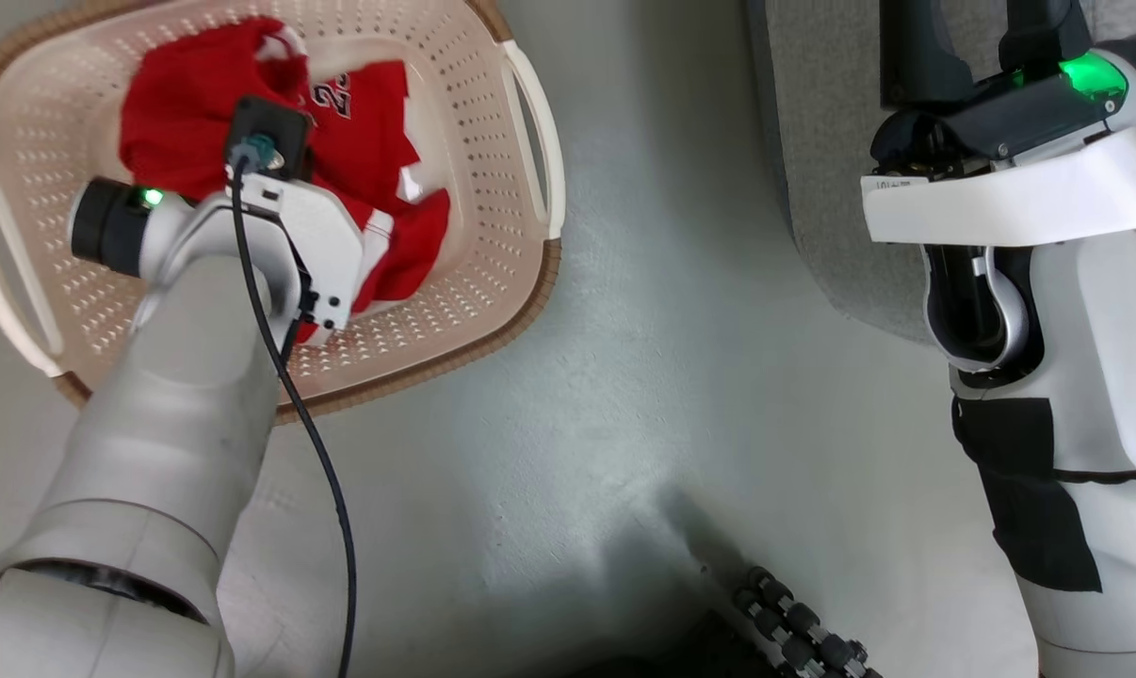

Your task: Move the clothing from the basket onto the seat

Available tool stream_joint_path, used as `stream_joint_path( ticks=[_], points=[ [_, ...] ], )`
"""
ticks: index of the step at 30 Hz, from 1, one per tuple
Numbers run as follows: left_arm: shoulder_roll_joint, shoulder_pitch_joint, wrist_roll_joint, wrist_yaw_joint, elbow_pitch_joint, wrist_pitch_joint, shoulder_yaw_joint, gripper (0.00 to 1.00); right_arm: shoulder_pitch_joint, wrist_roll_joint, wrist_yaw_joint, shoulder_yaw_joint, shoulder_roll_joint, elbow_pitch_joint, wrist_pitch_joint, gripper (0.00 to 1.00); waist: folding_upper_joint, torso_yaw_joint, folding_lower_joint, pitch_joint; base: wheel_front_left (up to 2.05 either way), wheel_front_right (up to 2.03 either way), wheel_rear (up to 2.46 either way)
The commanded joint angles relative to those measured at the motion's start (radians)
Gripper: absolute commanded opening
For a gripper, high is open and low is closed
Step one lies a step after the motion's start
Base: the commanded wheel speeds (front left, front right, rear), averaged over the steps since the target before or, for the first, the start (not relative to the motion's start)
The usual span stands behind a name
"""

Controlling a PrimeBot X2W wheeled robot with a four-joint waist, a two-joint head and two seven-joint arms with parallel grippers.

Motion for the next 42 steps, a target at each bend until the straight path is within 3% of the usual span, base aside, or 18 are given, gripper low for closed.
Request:
stream_joint_path(
  ticks=[1,2,3,12,21,29,42],
  points=[
    [0.006,0.038,-0.013,-0.005,-0.01,-0.02,0.012,0.0,0.058,-0.015,0.004,-0.001,0.006,-0.011,-0.006,1.0,0.0,0.025,0.0,-0.044,0.0,0.0,0.0],
    [0.001,0.045,-0.019,-0.006,-0.01,-0.03,0.012,0.0,0.063,-0.019,0.004,-0.003,0.006,-0.004,-0.006,1.0,0.0,0.031,0.0,-0.059,0.0,0.0,0.0],
    [-0.026,0.109,-0.071,-0.032,-0.037,-0.133,0.009,0.0,0.127,-0.046,0.004,-0.035,-0.019,0.06,-0.006,1.0,0.0,0.095,0.0,-0.219,0.0,0.0,0.0],
    [-0.028,0.242,-0.186,-0.06,-0.148,-0.16,-0.042,0.0,0.214,-0.059,0.004,-0.058,-0.042,0.114,-0.006,1.0,0.0,0.146,0.0,-0.397,0.0,0.0,0.0],
    [-0.028,0.343,-0.269,-0.038,-0.272,-0.165,-0.072,0.0,0.287,-0.076,0.004,-0.069,-0.056,0.155,-0.006,1.0,0.0,0.183,0.0,-0.527,0.0,0.0,0.0],
    [-0.028,0.408,-0.253,-0.028,-0.413,-0.165,-0.042,0.0,0.36,-0.089,0.004,-0.083,-0.057,0.198,-0.006,1.0,0.0,0.219,0.0,-0.667,0.0,0.0,0.0],
    [-0.013,0.395,-0.197,-0.067,-0.569,-0.165,0.003,0.0,0.471,-0.109,0.004,-0.111,-0.048,0.239,-0.006,1.0,0.0,0.265,0.0,-0.811,0.0,0.0,0.0]
  ],
)
